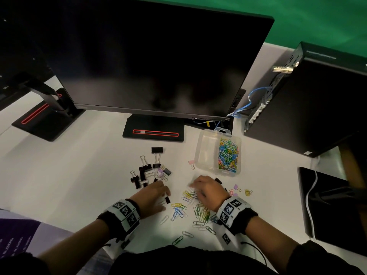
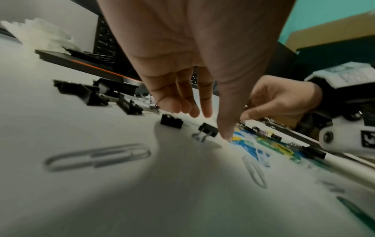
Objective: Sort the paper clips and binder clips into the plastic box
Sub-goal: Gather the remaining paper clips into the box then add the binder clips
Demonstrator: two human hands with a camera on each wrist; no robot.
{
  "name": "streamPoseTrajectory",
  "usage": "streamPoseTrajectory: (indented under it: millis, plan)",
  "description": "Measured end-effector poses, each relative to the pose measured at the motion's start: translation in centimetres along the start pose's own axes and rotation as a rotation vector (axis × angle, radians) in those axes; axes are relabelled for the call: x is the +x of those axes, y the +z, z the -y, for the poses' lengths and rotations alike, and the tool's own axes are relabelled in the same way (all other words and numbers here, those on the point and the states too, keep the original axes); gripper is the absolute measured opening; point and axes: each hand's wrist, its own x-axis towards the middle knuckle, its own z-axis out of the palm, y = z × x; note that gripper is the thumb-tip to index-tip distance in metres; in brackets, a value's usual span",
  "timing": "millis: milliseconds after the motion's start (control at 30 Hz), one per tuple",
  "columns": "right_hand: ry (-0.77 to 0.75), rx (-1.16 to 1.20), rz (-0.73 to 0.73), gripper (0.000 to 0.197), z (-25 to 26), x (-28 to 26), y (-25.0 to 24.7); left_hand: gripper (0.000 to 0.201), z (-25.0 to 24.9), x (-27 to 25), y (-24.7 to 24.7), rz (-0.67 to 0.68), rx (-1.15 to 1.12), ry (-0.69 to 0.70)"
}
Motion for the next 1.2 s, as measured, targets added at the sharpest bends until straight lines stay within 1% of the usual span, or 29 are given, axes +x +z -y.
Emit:
streamPoseTrajectory:
  millis: [100,167,300,367,467,533,600,667,767,867,933,1000,1067,1133,1200]
  plan:
    - [0.071,-0.045,-0.005,0.04,0.4,0.4,0.4,0.03,-0.4,0.4,0.5,0.008,0.061,-0.002]
    - [0.076,-0.041,0.009,0.041,1.0,0.3,1.1,0.027,-0.7,0.8,0.6,-0.018,0.093,-0.015]
    - [-0.004,0.02,-0.02,0.042,2.0,-0.7,2.6,0.027,-1.1,2.4,0.4,-0.06,0.112,-0.054]
    - [-0.025,0.043,0.001,0.041,2.0,-1.2,2.8,0.03,-1.4,3.2,0.2,-0.08,0.102,-0.061]
    - [-0.018,0.098,0.025,0.04,1.8,-1.5,2.2,0.032,-1.8,3.6,-0.5,-0.14,0.065,-0.047]
    - [0.001,0.123,0.0,0.04,1.3,-1.7,1.2,0.029,-1.8,3.0,-1.3,-0.186,0.034,-0.053]
    - [0.015,0.121,-0.011,0.042,0.4,-1.9,0.4,0.025,-1.3,1.7,-2.1,-0.201,0.017,-0.064]
    - [0.03,0.115,0.002,0.042,-0.5,-2.0,-0.1,0.021,-0.2,-0.1,-2.5,-0.169,0.025,-0.093]
    - [0.033,0.103,0.029,0.043,-1.1,-2.1,-0.5,0.021,2.0,-3.0,-2.3,-0.073,0.051,-0.178]
    - [-0.005,0.068,0.108,0.049,-0.8,-2.2,-0.7,0.026,3.4,-5.6,-1.5,-0.005,0.05,-0.27]
    - [-0.018,0.055,0.173,0.054,-0.4,-2.2,-0.5,0.03,3.7,-6.7,-0.8,0.016,0.043,-0.309]
    - [-0.014,0.044,0.233,0.06,0.0,-2.2,-0.1,0.03,3.6,-7.0,-0.2,-0.001,0.022,-0.331]
    - [0.008,0.011,0.274,0.062,0.4,-2.1,0.2,0.025,3.1,-6.7,0.2,-0.025,0.008,-0.333]
    - [0.026,-0.006,0.283,0.059,1.1,-1.8,0.6,0.021,2.2,-6.0,0.5,-0.031,-0.009,-0.321]
    - [0.025,0.015,0.262,0.054,1.6,-1.6,0.9,0.019,1.1,-4.9,1.0,-0.02,-0.018,-0.288]
